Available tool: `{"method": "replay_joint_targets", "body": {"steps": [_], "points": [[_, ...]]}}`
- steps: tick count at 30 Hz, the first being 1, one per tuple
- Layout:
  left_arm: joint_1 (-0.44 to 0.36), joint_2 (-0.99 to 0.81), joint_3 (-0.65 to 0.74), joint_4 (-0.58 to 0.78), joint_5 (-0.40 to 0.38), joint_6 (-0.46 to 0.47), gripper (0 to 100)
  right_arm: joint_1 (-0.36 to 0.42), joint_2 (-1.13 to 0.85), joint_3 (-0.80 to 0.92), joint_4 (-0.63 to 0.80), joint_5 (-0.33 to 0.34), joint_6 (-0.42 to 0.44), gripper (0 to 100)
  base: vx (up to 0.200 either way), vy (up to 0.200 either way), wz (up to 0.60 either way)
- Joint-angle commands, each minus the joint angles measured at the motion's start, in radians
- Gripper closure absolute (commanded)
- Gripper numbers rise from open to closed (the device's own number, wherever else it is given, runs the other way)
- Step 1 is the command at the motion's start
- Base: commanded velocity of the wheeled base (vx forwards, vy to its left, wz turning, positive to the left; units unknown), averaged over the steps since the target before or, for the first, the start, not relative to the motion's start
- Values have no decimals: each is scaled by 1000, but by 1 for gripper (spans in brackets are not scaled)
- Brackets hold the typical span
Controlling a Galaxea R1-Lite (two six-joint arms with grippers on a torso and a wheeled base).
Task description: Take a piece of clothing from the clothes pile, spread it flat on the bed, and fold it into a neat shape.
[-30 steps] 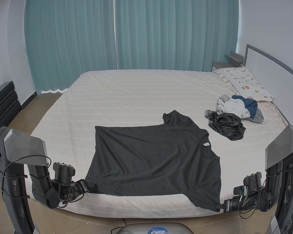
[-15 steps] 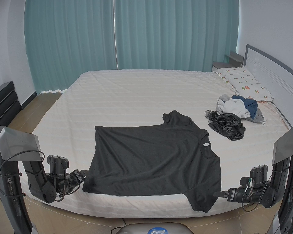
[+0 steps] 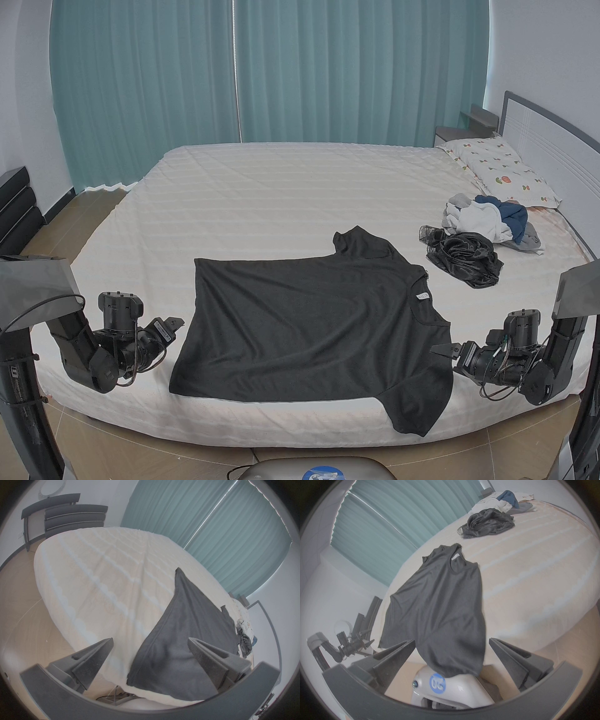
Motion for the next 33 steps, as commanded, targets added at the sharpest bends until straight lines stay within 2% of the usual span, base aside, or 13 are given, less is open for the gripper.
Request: {"method": "replay_joint_targets", "body": {"steps": [1,6,15,30,33], "points": [[-13,40,-45,0,-24,-28,0,0,10,-13,0,3,16,0,0,0,0],[-13,43,-39,-2,-26,-28,0,0,20,-8,0,4,22,0,0,0,0],[-2,49,-38,-2,-29,-31,0,-11,6,10,-8,4,25,0,0,200,0],[-10,68,-44,-17,-15,-31,0,-11,3,15,-21,4,26,0,0,0,0],[-10,68,-51,-17,-17,-32,0,-11,1,16,-21,3,26,0,200,-200,0]]}}
